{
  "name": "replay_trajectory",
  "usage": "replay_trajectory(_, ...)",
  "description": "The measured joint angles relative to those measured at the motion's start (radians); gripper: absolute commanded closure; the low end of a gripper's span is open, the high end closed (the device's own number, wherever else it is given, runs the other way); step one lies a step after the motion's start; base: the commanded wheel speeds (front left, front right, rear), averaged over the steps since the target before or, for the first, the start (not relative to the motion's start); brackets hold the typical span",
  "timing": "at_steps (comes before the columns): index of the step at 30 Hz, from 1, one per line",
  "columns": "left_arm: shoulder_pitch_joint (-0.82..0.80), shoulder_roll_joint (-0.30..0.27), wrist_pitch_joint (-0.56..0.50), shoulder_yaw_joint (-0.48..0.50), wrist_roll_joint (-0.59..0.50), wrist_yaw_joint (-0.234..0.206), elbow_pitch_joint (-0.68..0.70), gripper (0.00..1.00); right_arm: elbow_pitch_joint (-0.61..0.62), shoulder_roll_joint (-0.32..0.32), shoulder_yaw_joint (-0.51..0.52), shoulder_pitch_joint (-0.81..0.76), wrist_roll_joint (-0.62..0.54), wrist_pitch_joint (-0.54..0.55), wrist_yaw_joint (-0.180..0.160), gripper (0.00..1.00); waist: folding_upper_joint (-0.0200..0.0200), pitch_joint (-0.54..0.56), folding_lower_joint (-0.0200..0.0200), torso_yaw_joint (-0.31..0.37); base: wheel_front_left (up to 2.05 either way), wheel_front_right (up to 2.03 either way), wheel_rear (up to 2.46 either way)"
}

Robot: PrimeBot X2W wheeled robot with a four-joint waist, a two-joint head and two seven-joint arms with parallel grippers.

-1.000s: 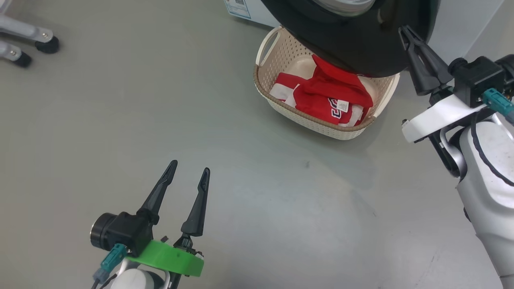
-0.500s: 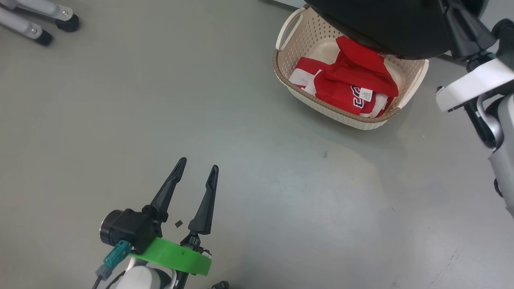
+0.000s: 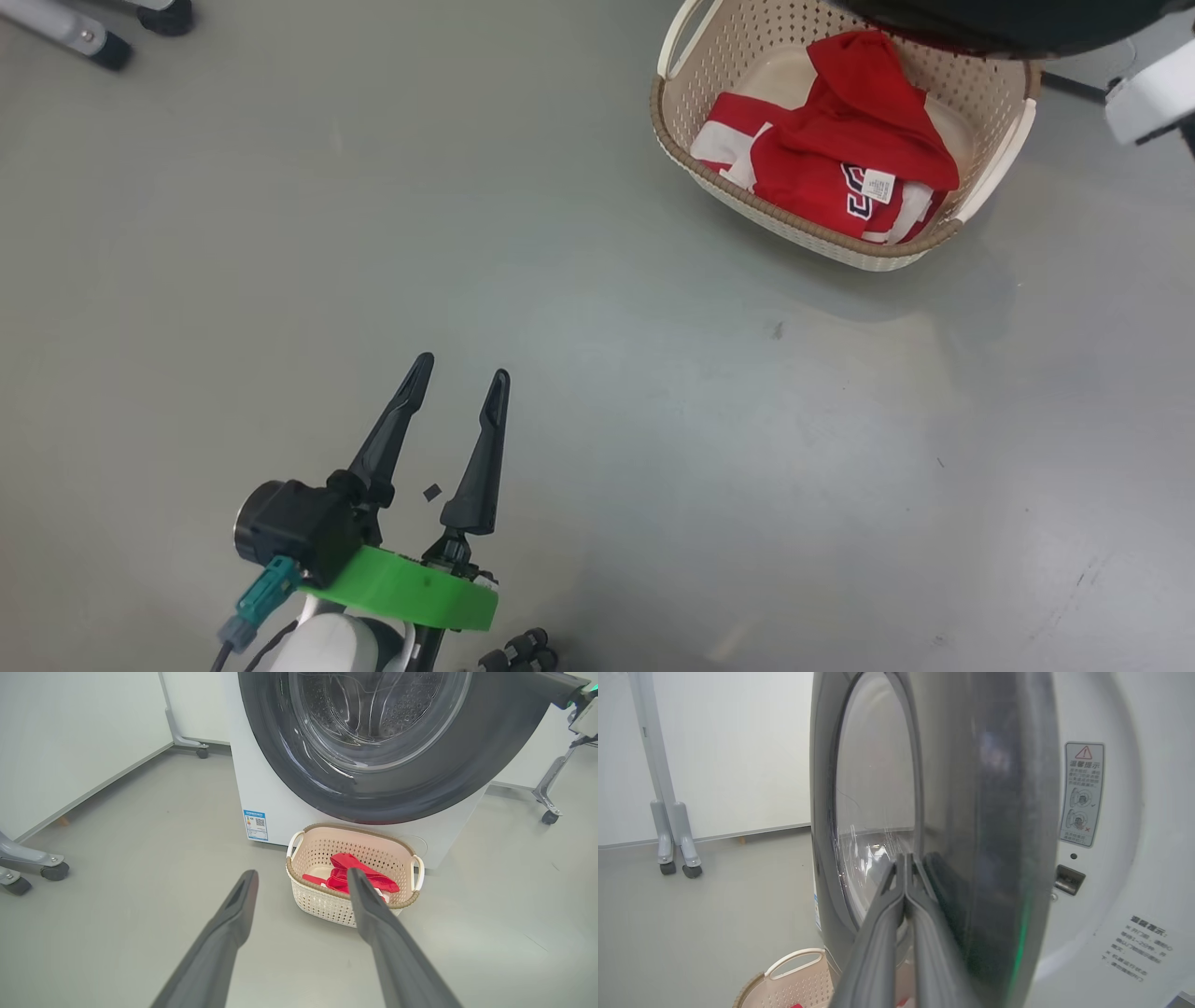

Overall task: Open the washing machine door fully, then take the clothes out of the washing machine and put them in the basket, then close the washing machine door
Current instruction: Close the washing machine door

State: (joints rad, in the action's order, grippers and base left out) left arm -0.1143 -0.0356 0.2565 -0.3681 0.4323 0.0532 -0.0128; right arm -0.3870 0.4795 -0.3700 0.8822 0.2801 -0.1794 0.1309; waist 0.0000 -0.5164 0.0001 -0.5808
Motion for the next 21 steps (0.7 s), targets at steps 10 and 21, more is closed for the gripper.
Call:
replay_trajectory(10, -0.002, 0.002, 0.0, -0.024, 0.041, -0.029, 0.035, 0.0, -0.042, 0.048, 0.001, 0.173, -0.004, 0.036, 0.0, 1.0, 0.0, -0.065, 0.0, 0.0, 0.0, 0.0, 0.0)
replay_trajectory(21, -0.005, 0.003, 0.0, -0.031, 0.062, -0.044, 0.045, 0.0, -0.098, 0.071, -0.035, 0.3, -0.039, 0.069, 0.0, 1.0, 0.0, -0.112, 0.0, -0.001, 0.0, 0.0, 0.0)
